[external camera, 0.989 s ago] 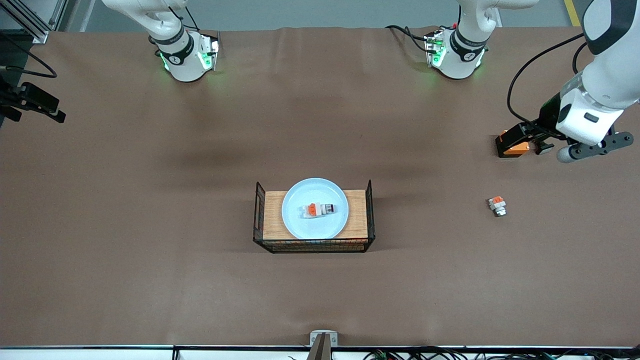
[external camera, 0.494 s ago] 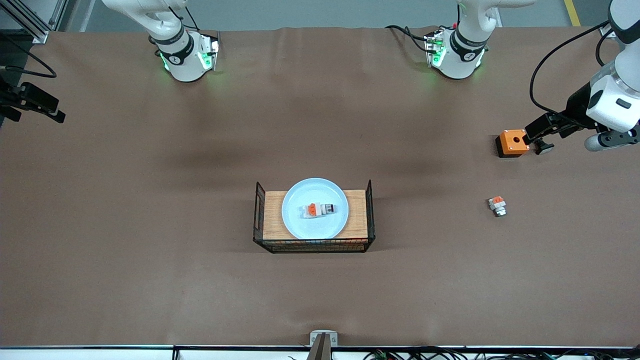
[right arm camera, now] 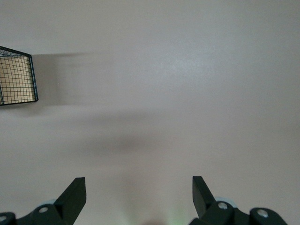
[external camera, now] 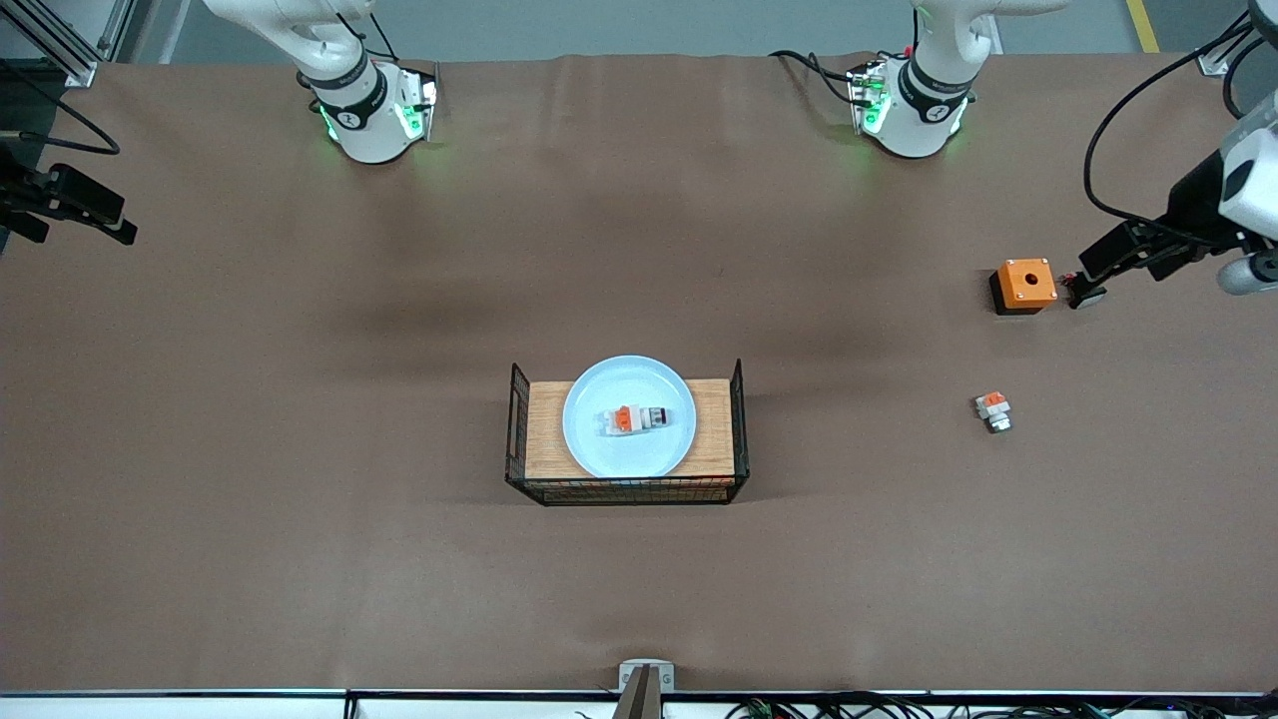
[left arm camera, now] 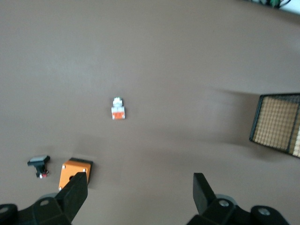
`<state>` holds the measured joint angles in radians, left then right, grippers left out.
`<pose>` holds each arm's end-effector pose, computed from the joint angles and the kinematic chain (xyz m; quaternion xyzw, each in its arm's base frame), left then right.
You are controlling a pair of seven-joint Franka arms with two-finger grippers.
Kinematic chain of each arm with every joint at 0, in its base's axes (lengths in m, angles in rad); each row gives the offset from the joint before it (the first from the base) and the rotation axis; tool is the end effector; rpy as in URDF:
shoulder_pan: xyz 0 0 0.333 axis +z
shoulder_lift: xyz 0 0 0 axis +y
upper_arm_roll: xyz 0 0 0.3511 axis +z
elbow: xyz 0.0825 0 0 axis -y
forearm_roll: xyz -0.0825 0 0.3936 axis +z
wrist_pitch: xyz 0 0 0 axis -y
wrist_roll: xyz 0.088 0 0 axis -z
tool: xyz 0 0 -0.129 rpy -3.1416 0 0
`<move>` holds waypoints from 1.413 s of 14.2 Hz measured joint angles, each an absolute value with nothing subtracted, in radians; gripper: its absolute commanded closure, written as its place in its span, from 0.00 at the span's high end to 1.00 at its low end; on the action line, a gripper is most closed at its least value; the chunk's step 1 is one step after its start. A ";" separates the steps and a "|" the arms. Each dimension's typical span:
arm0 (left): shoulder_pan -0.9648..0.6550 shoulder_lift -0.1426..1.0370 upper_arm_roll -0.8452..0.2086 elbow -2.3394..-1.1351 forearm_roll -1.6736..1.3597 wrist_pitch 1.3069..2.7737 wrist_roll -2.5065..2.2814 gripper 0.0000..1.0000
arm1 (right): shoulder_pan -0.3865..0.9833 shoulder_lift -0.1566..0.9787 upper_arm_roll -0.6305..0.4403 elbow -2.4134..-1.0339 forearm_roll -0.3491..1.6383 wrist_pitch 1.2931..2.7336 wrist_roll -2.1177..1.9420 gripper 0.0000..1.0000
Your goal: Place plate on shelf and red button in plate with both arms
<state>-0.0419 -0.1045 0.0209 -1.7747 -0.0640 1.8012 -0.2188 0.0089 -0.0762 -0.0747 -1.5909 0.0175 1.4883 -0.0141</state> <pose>0.5491 -0.0177 0.6176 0.9919 0.1037 0.0610 0.0402 0.5274 -0.0341 0.6624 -0.9995 0.0251 0.0128 0.0121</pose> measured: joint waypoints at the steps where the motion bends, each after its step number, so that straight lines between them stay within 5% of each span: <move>1: -0.042 -0.088 0.021 -1.733 -0.064 1.801 -0.219 0.99 | 0.009 -0.076 -0.075 -1.591 0.018 1.488 -0.014 1.00; 5: -0.044 -0.025 0.020 -1.635 -0.063 1.799 -0.219 1.00 | 0.009 -0.076 -0.076 -1.591 0.018 1.481 -0.014 1.00; 20: -0.052 0.007 -0.021 -1.593 -0.035 1.721 -0.219 1.00 | 0.009 -0.076 -0.080 -1.591 0.018 1.479 -0.014 1.00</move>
<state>-0.0519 0.0070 -0.0205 -1.5928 -0.0347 1.7215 -0.2188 0.0086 -0.0762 -0.0799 -1.5912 0.0175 1.4789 -0.0141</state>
